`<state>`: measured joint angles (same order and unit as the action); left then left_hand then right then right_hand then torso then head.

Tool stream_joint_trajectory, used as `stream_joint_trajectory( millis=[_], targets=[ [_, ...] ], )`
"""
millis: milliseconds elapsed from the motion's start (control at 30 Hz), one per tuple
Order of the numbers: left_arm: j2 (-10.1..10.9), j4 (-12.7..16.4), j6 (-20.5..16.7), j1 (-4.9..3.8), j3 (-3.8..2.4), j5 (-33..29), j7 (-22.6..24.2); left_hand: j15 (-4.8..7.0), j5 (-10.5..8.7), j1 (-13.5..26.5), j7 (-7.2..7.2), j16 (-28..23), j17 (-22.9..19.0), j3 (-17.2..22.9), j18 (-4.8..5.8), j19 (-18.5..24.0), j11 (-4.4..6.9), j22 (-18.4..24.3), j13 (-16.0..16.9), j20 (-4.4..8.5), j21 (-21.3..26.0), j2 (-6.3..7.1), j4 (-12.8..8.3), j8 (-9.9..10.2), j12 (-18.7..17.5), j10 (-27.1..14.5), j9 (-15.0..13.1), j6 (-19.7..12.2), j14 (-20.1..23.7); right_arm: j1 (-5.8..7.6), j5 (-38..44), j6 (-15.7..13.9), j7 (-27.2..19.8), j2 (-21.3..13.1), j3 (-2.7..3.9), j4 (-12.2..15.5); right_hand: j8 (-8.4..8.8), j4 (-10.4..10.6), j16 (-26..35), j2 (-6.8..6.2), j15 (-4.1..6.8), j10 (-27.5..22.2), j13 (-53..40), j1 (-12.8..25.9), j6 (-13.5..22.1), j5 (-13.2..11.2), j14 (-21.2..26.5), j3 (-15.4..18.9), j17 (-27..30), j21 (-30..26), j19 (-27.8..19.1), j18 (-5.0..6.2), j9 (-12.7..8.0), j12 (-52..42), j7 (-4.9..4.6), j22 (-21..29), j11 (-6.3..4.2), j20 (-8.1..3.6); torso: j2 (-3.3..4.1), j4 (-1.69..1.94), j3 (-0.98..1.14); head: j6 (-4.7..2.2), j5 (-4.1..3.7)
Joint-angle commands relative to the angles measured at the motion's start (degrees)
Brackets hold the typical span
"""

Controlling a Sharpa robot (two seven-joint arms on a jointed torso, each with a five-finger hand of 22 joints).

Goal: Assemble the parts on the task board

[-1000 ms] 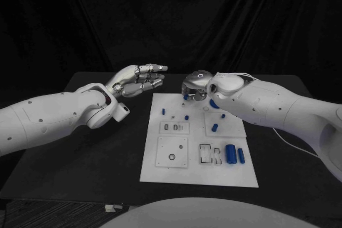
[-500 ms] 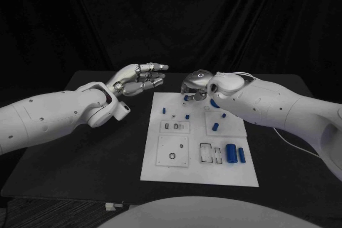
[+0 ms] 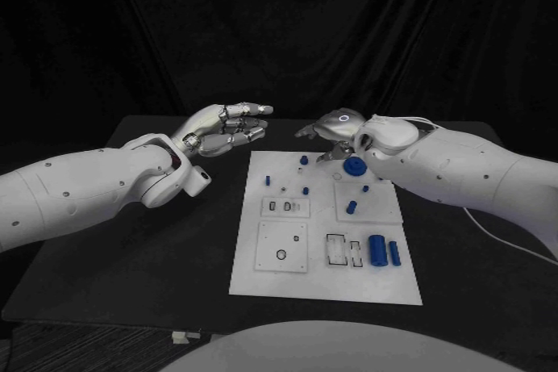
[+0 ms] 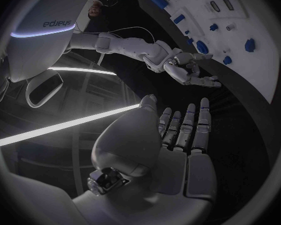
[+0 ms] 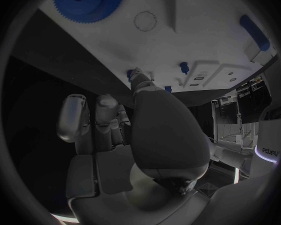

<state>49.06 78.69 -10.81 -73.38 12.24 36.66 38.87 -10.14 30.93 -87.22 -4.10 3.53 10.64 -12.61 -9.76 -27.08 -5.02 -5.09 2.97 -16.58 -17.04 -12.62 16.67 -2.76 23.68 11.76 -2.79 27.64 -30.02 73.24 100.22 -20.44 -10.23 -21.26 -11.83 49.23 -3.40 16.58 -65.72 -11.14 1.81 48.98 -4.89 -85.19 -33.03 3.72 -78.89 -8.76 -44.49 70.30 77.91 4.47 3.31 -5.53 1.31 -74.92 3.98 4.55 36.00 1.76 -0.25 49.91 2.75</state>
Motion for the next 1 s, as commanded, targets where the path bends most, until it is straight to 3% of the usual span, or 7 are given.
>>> stream_joint_trajectory(
  millis=[33,200,367,467,533,700,1000],
  targets=[
    [0.1,0.0,0.4,-0.16,-0.07,-0.2,2.5,-0.08,0.28,-0.4,-0.02,0.1,0.0,0.4,-0.38,-0.5,-0.01,0.1,0.0,-0.11,-0.3,0.21,0.0,0.0,-0.4,0.4,0.0,0.0,-0.2,1.72,-4.1,-6.2,-0.1,-3.6,0.07,4.3,-1.22,-0.4,6.3,1.50,-0.22,7.4,-1.6,0.8,-6.2,-0.2,4.2,-0.8,9.1,-6.1,-3.9,2.04,0.7,-3.7,-1.35,2.6,0.10,0.14,-0.05,-0.05,0.02,0.09,0.43],
    [0.3,-0.1,0.4,-0.16,-0.06,-0.2,2.5,-0.20,0.28,-0.4,0.01,0.1,0.1,0.4,-0.36,-0.5,-0.10,0.1,0.1,-0.12,-0.4,0.17,0.0,0.0,-0.3,0.4,0.0,0.0,-0.5,2.84,-5.9,-4.7,0.8,-9.0,0.06,9.1,-1.92,-0.5,8.1,2.40,-0.55,14.8,-3.8,1.4,-12.4,-0.1,4.6,-1.3,10.9,-7.7,-4.2,2.09,1.2,-8.9,-3.59,3.2,-0.42,0.48,-0.17,-0.21,0.02,0.09,0.55],
    [0.5,-0.1,0.4,-0.15,-0.06,-0.2,2.5,-0.32,0.28,-0.4,0.05,0.2,0.2,0.5,-0.33,-0.6,-0.22,0.1,0.1,-0.13,-0.4,0.15,0.0,0.0,-0.1,0.6,0.0,0.1,-0.9,3.17,-6.4,-2.2,2.3,-12.7,0.05,11.7,-1.65,-0.8,4.1,2.07,2.09,21.8,-16.1,3.2,-15.0,-0.5,2.3,-0.2,4.8,-4.6,-1.8,1.24,1.2,-26.1,-4.80,0.3,-4.55,-1.87,-0.23,-0.25,-0.03,0.09,0.61],
    [0.5,-0.2,0.5,-0.14,-0.06,-0.2,2.5,-0.36,0.28,-0.4,0.07,0.2,0.3,0.5,-0.32,-0.7,-0.26,0.1,0.1,-0.13,-0.4,0.14,0.0,0.0,-0.1,0.6,0.0,0.1,-1.0,3.15,-6.6,-1.2,3.1,-14.4,0.05,12.6,-1.77,-0.6,-10.8,3.22,2.59,20.4,-25.2,7.2,-17.4,-0.3,-4.0,0.3,-19.1,3.6,2.6,-0.58,1.9,-36.0,-4.85,-5.6,-5.20,-2.15,-0.32,-0.34,-0.07,0.09,0.59],
    [0.5,-0.2,0.6,-0.13,-0.06,-0.2,2.5,-0.47,0.29,-0.5,0.11,0.3,0.3,0.5,-0.30,-0.7,-0.35,0.1,0.1,-0.14,-0.4,0.12,0.0,0.0,-0.1,0.7,0.0,0.1,-1.3,3.05,-6.6,-1.0,3.6,-15.2,0.05,12.9,-2.34,-0.3,-18.7,3.25,2.26,23.2,-39.1,9.2,-19.4,-0.6,-7.2,0.6,-33.6,7.0,4.1,-1.20,2.8,-48.3,-5.13,-8.3,-5.19,-2.35,-0.44,-0.39,-0.13,0.09,0.55],
    [0.4,-0.3,0.7,-0.11,-0.05,-0.2,2.5,-0.69,0.29,-0.5,0.11,0.4,0.5,0.6,-0.24,-0.8,-0.41,0.1,0.1,-0.15,-0.5,0.11,0.0,0.0,-0.2,0.7,0.0,0.1,-2.1,2.37,-6.8,-0.9,5.5,-16.4,0.05,13.3,-3.10,-0.2,-22.9,1.77,2.93,40.1,-83.5,9.5,-20.7,-0.7,-9.9,0.5,-42.3,9.5,5.3,-1.87,4.9,-83.5,-4.84,-10.5,-5.28,-2.13,-0.54,-0.48,-0.27,0.09,0.40],
    [0.5,-0.3,0.9,-0.10,-0.05,-0.2,2.6,-0.86,0.29,-0.5,0.11,0.5,0.6,0.6,-0.19,-0.9,-0.43,0.2,0.1,-0.15,-0.5,0.11,0.0,0.0,-0.2,0.8,0.0,0.0,-2.6,0.91,-6.9,2.2,7.6,-16.9,0.05,12.8,-3.87,0.2,-24.3,0.12,2.19,41.0,-85.1,12.2,-21.0,0.4,-11.1,-0.1,-45.5,18.1,11.0,-4.00,7.4,-84.5,-5.35,-14.5,-4.93,-2.13,-0.50,-0.62,-0.16,0.09,0.50]
  ],
)
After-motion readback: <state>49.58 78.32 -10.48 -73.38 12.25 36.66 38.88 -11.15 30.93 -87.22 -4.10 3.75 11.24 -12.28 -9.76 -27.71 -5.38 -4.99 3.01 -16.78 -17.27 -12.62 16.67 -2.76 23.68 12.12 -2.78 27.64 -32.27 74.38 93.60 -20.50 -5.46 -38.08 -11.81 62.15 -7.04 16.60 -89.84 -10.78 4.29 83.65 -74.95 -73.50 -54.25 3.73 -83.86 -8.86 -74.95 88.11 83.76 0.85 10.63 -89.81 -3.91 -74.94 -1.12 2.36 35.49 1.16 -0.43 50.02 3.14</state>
